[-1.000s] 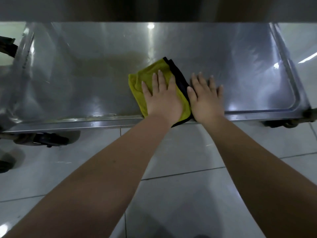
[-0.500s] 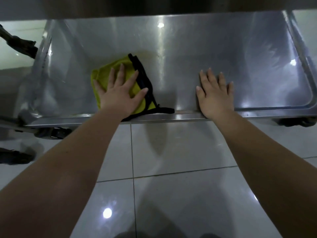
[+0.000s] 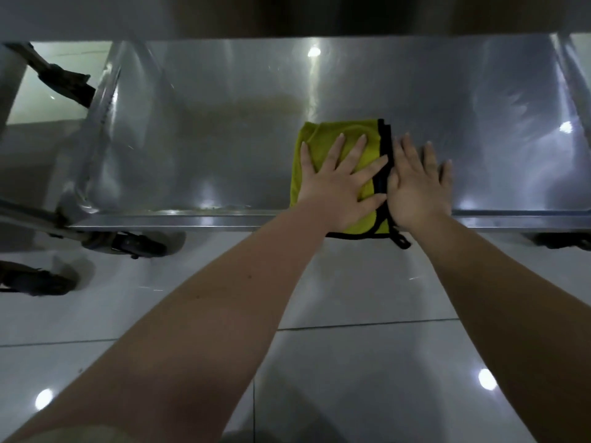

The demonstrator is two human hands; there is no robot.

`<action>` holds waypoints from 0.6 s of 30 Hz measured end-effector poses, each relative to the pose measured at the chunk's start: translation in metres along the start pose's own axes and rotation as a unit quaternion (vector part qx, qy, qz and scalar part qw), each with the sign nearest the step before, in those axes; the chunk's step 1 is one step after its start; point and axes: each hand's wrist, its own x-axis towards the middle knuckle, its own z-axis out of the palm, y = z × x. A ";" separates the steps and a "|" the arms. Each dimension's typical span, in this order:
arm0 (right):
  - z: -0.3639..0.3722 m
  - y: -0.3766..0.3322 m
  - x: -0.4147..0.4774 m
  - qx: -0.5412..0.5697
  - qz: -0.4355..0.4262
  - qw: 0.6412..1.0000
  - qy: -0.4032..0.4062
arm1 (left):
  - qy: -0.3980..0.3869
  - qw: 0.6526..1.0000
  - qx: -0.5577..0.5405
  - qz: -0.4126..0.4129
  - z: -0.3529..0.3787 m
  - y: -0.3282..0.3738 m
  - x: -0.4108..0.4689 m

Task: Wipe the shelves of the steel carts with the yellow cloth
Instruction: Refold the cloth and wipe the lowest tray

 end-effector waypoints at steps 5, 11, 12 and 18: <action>0.001 -0.007 -0.001 0.003 0.002 1.000 0.012 | 0.017 0.998 -0.011 -0.066 -0.006 -0.063 -0.019; -0.001 -0.009 -0.001 -0.009 -0.002 1.000 0.012 | 0.030 0.985 -0.021 -0.167 -0.004 -0.150 -0.066; -0.001 -0.009 -0.001 -0.011 -0.005 1.000 0.013 | 0.030 0.982 -0.023 -0.184 -0.004 -0.162 -0.077; 0.002 -0.052 -0.005 -0.018 0.092 0.996 -0.004 | 0.008 0.976 -0.005 -0.219 -0.006 -0.168 -0.092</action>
